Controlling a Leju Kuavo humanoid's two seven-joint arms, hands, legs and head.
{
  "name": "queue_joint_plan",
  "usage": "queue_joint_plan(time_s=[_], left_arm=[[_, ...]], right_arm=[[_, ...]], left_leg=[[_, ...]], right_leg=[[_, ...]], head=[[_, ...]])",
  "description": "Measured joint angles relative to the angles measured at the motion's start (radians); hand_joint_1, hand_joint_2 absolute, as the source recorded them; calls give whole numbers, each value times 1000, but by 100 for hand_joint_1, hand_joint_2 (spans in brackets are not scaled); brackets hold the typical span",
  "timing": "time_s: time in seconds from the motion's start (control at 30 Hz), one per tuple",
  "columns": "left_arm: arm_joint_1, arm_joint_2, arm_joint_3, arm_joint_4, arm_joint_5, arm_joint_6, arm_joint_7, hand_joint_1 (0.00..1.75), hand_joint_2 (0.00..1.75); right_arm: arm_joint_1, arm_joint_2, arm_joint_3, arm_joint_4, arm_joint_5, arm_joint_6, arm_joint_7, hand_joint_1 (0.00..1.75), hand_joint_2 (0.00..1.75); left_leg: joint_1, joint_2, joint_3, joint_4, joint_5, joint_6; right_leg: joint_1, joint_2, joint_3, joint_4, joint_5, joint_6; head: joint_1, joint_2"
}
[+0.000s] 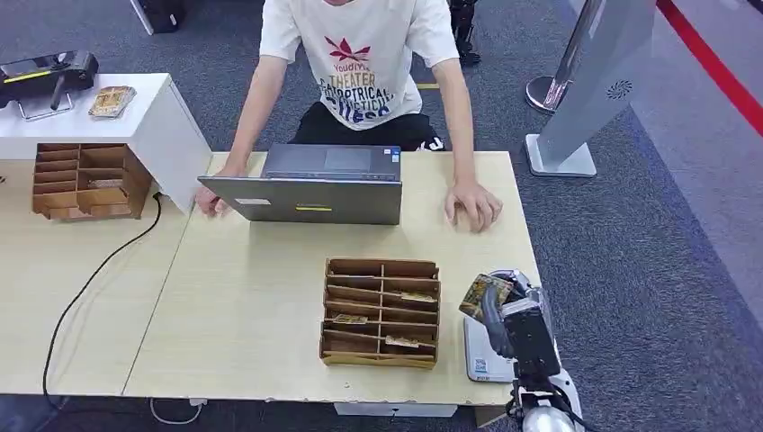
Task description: Pass the card to the sensor for recognition and then transmit it.
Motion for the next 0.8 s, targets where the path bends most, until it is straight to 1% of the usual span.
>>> queue_joint_plan(time_s=[0.1, 0.2, 0.33, 0.57, 0.8], left_arm=[[0, 0, 6, 0, 2, 0, 0, 0, 0], [0, -1, 7, 0, 3, 0, 0, 0, 0], [0, -1, 8, 0, 3, 0, 0, 0, 0], [0, -1, 13, 0, 3, -1, 0, 0, 0], [0, -1, 14, 0, 3, -1, 0, 0, 0]], right_arm=[[0, 0, 0, 0, 39, -16, 9, 175, 175], [0, -3, 0, 5, 132, -47, 41, 175, 175], [0, -7, 0, 20, 211, -59, 71, 175, 175], [-6, -11, 1, 67, 311, -53, 117, 175, 175], [-20, -22, 5, 105, 334, -16, 145, 175, 175]], left_leg=[[0, 0, 0, 0, 0, 0], [0, 0, 0, 0, 0, 0], [0, 0, 0, 0, 0, 0], [0, 0, 0, 0, 0, 0], [0, 0, 0, 0, 0, 0]], right_leg=[[0, 0, 0, 0, 0, 0], [0, 0, 0, 0, 0, 0], [0, 0, 0, 0, 0, 0], [0, 0, 0, 0, 0, 0], [0, 0, 0, 0, 0, 0]], head=[[0, 0], [0, 0], [0, 0], [0, 0], [0, 0]])
